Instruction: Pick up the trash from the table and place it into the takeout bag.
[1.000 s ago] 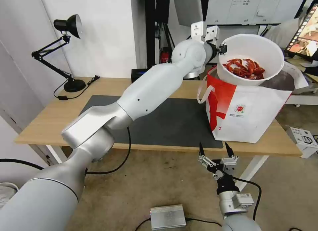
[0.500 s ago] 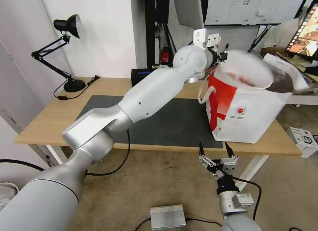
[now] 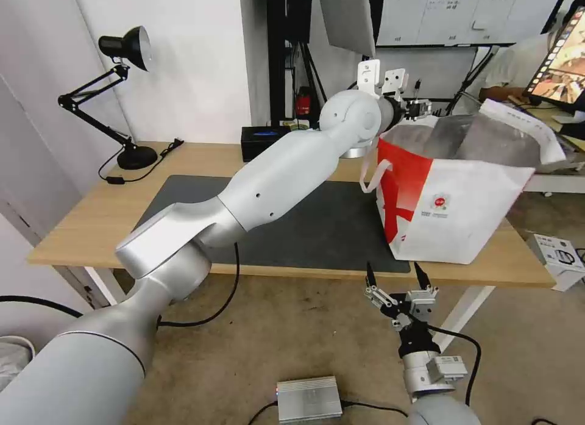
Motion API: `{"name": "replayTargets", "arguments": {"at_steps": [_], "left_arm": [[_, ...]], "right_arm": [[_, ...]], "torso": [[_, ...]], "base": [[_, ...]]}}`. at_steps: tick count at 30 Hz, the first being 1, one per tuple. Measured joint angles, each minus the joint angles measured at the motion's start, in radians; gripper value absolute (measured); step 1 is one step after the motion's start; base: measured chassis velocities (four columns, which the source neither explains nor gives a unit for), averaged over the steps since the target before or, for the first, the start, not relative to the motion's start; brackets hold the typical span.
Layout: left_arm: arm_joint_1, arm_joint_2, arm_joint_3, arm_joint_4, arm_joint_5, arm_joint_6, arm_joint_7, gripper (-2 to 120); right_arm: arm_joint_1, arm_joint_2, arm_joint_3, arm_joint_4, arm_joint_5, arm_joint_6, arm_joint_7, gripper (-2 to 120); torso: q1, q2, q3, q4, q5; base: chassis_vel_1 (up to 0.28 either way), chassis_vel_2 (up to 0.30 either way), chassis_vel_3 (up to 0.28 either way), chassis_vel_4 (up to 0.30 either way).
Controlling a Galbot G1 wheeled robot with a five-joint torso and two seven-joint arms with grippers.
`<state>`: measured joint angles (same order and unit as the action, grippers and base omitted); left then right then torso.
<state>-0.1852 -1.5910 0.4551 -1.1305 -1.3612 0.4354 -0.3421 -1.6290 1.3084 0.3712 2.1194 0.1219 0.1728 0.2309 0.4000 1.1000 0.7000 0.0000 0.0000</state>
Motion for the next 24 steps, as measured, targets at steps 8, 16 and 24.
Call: {"name": "replayTargets", "arguments": {"at_steps": [8, 16, 24], "left_arm": [[0.029, 0.030, 0.004, -0.013, 0.099, -0.108, 0.108, 100], [0.096, 0.105, 0.018, 0.000, 0.321, -0.307, 0.289, 100], [0.200, 0.182, -0.004, 0.017, 0.464, -0.468, 0.338, 100]], "right_arm": [[0.000, 0.000, 0.000, 0.000, 0.000, 0.000, 0.000, 100], [0.000, 0.000, 0.000, 0.000, 0.000, 0.000, 0.000, 100], [0.000, 0.000, 0.000, 0.000, 0.000, 0.000, 0.000, 100]], "torso": [[0.000, 0.000, 0.000, 0.0000, 0.0000], [0.000, 0.000, 0.000, 0.0000, -0.0001], [0.000, 0.000, 0.000, -0.0001, -0.0002]], "base": [[0.000, 0.000, 0.000, 0.000], [0.000, 0.000, 0.000, 0.000], [0.000, 0.000, 0.000, 0.000]]}}
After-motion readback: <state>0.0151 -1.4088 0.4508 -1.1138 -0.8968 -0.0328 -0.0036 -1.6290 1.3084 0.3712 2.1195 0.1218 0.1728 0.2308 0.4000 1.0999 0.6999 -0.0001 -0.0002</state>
